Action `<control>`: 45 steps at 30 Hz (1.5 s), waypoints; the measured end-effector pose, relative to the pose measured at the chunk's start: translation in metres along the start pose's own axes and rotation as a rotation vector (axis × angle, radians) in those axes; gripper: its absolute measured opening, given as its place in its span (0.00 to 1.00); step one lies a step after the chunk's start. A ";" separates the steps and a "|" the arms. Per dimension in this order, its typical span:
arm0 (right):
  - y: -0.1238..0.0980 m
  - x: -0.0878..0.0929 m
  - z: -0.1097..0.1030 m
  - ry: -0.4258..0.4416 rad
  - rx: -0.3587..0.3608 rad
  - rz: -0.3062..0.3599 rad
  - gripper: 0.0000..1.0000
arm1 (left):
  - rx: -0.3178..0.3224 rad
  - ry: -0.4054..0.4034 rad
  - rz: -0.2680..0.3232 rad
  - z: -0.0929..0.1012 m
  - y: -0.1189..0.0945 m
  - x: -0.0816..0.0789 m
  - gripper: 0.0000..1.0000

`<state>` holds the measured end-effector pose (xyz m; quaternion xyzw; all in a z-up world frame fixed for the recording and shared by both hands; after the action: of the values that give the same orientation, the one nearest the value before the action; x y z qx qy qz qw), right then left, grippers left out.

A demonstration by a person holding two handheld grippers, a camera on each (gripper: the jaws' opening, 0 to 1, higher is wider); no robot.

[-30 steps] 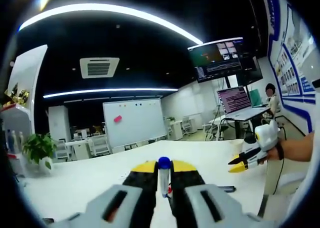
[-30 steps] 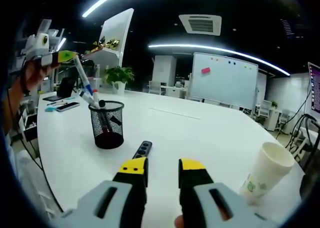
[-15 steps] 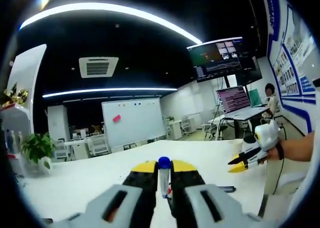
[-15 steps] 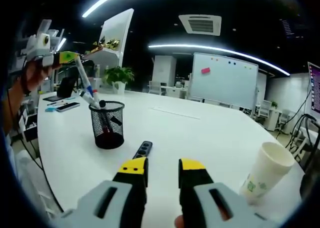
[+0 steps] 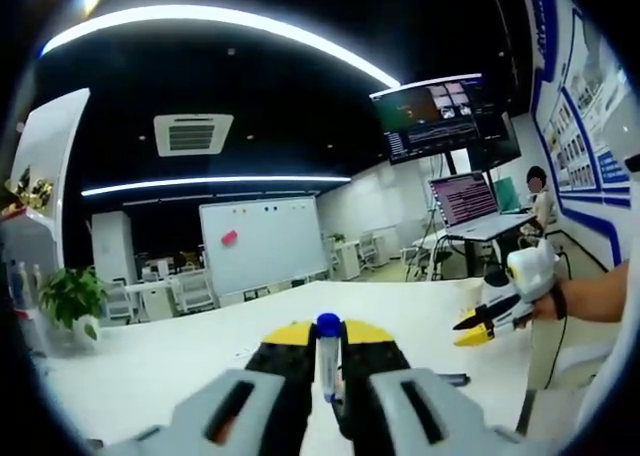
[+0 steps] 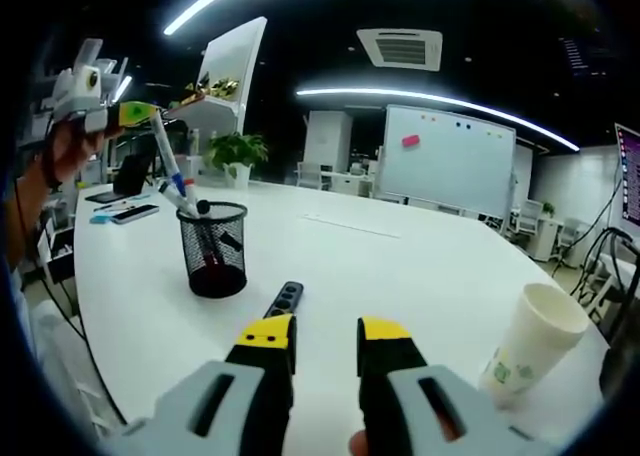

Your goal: Place the scattered laser pointers and whiteboard markers into the pen holder and stack the scattered paper cups together

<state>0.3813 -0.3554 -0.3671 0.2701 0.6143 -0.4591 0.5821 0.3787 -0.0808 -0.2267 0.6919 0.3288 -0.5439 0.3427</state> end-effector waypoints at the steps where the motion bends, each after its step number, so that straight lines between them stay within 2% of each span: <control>1: 0.000 0.000 0.000 0.000 0.000 0.000 0.24 | 0.000 0.000 0.000 0.000 0.000 0.000 0.11; 26: 0.000 -0.002 0.001 0.000 0.000 0.003 0.24 | 0.032 0.014 0.030 0.007 0.000 -0.010 0.11; 45: 0.000 0.002 0.000 0.003 -0.003 -0.005 0.24 | 0.084 0.005 0.039 0.020 0.006 -0.004 0.11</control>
<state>0.3810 -0.3556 -0.3691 0.2685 0.6164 -0.4594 0.5804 0.3728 -0.1010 -0.2258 0.7131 0.2932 -0.5487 0.3231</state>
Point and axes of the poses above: the point that each gripper's makers call its tool centre point, and the gripper's own axes: y roughly forward along the fingers, z roughly to its right, x roughly out of its underside, the point moved 4 cm from there along -y, roughly backward along the fingers, and after that the axes turned 8 degrees about -x, right-handed, at the moved point
